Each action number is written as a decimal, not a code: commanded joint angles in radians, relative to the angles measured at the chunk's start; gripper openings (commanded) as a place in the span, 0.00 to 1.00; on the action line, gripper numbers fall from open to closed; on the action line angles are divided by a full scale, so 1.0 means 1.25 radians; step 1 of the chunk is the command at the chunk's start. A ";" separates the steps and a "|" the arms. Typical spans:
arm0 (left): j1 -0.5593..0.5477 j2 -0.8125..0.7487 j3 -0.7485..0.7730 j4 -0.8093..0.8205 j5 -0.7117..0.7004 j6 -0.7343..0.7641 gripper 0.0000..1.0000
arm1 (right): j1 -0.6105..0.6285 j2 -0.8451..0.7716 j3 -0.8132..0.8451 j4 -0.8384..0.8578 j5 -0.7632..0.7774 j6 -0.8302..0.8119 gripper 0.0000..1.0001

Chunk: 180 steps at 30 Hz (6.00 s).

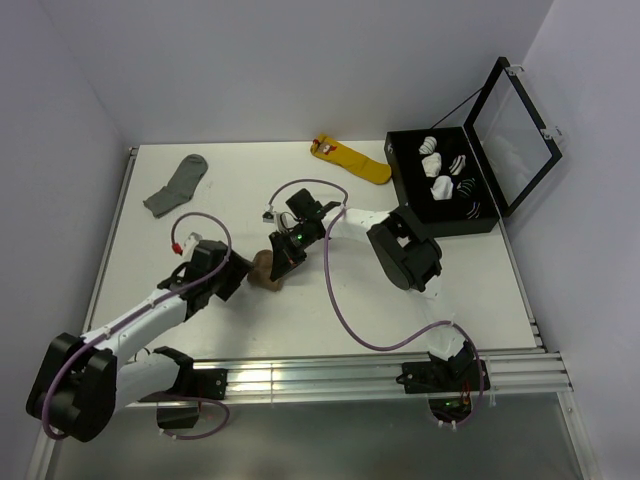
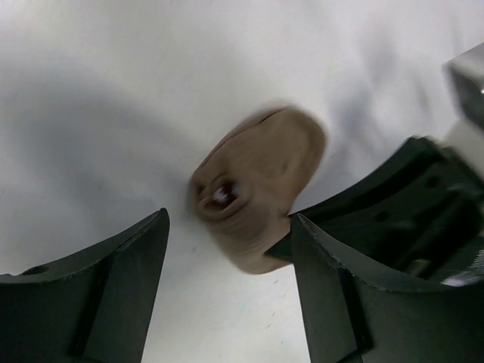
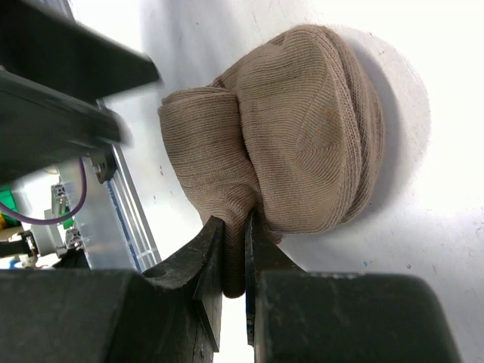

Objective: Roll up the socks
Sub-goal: Roll the sock at the center of the board.

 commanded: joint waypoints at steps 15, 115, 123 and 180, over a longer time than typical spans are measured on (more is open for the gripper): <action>-0.059 0.013 -0.119 0.176 -0.041 -0.142 0.66 | 0.008 0.026 -0.015 0.001 0.092 -0.002 0.00; 0.066 -0.049 -0.080 0.118 0.098 0.045 0.71 | 0.062 -0.011 -0.077 0.030 0.086 0.119 0.00; 0.036 0.018 -0.107 0.218 0.103 0.017 0.73 | 0.036 0.029 -0.044 0.007 0.034 0.148 0.00; -0.016 0.442 0.297 -0.179 0.160 0.292 0.00 | 0.398 -0.405 -0.470 0.543 1.049 -0.323 0.71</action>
